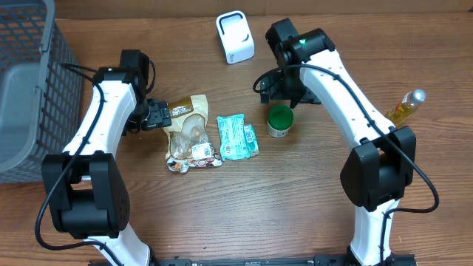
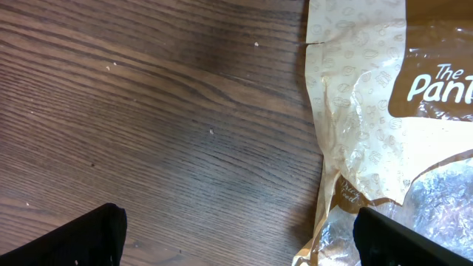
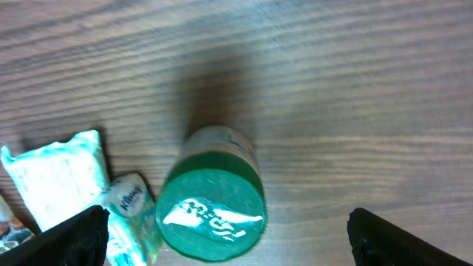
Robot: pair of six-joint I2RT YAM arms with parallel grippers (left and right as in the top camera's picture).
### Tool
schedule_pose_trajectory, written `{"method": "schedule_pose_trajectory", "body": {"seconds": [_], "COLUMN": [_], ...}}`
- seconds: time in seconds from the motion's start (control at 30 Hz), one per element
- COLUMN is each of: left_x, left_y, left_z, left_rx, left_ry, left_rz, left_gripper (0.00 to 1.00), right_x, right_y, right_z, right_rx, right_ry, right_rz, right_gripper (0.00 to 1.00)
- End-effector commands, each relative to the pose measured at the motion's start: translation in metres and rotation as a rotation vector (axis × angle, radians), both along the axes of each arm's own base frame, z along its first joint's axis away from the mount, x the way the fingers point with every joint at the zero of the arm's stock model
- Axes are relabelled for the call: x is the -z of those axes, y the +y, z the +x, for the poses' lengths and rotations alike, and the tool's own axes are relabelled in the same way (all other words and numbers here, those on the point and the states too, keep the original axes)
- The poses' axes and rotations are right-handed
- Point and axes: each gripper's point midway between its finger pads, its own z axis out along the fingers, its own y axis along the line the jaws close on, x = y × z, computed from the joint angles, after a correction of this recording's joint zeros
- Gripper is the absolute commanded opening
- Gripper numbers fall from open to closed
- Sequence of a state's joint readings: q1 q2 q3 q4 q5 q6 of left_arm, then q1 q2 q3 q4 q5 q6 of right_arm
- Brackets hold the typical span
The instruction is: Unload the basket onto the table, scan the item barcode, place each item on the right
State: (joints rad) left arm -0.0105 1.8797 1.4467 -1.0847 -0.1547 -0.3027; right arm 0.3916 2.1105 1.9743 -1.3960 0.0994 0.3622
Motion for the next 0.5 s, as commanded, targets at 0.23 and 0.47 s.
{"method": "schedule_pose_trajectory", "body": {"seconds": [0.23, 0.47], "left_x": [-0.002, -0.002], "left_y": [0.003, 0.003], "left_z": [0.004, 0.004], "left_rx": [0.015, 0.015], "left_ry": [-0.006, -0.006], "left_rz": [0.011, 0.011], "left_gripper": [0.99, 1.00], "right_x": [0.003, 0.039], "right_y": [0.000, 0.002], "right_z": [-0.002, -0.019], "right_rx": [0.023, 0.035], "right_ry": [0.011, 0.082], "right_rz": [0.023, 0.025], "right_gripper": [1.00, 1.00]}}
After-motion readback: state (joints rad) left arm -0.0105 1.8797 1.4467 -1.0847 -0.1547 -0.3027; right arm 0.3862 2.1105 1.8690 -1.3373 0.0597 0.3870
